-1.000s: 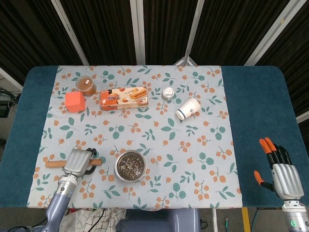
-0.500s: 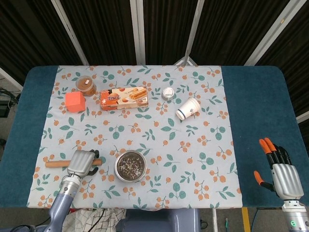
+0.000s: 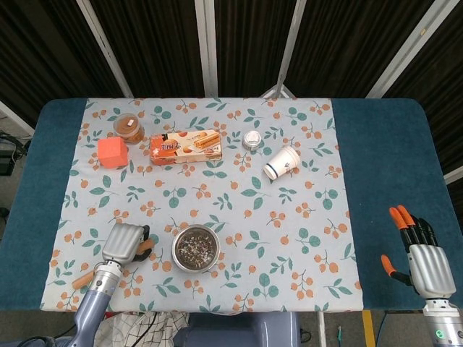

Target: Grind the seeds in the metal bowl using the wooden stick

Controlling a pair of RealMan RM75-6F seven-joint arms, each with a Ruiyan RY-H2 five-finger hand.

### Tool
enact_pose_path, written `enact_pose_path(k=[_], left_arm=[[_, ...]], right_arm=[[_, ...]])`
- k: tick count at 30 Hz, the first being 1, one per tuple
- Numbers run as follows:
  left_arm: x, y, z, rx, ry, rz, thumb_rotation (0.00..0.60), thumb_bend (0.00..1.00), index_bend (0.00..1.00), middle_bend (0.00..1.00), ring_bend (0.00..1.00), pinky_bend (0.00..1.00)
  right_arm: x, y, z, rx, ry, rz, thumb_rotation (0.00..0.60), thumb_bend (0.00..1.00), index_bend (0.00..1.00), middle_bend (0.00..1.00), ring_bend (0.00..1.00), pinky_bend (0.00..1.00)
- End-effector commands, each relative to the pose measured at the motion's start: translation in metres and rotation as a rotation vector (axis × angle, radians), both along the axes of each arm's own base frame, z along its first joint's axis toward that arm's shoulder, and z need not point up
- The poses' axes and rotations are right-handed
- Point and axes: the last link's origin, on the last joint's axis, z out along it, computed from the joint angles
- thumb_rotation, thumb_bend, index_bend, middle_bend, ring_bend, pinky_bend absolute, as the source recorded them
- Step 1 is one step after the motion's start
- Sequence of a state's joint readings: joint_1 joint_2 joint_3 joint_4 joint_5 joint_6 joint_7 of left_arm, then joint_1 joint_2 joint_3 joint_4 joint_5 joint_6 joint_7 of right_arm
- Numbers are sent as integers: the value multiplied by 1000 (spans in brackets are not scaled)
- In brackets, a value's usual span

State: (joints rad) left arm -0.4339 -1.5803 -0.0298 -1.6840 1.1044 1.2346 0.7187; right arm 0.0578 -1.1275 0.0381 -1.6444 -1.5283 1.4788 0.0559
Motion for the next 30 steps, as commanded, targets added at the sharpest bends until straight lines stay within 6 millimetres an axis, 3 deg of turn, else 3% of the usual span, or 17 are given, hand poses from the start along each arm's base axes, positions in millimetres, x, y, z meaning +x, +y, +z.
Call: enact_pose_path(k=[1,7,15,30], left_arm=[[6,2,8,20,-27,-14,600,582,629,737,832,917],[27,7,32,63,-93,-68,600,598,630,739,833,917],[66,9,67,188,-395,-228,600,599,632,741,833,920],[102,21,70,219,-850,-452,600,599,634,741,833,920]], right_arm=[[0,0,0,1,0,0,600,367,0,0,0,0],[0,0,0,2,-2,-2,600,367,0,0,0,0],[0,1,-1,2,-4,-3,600,367,0,0,0,0],[-1,0,-1,-5,-4,-14,600,367,0,0,0,0]])
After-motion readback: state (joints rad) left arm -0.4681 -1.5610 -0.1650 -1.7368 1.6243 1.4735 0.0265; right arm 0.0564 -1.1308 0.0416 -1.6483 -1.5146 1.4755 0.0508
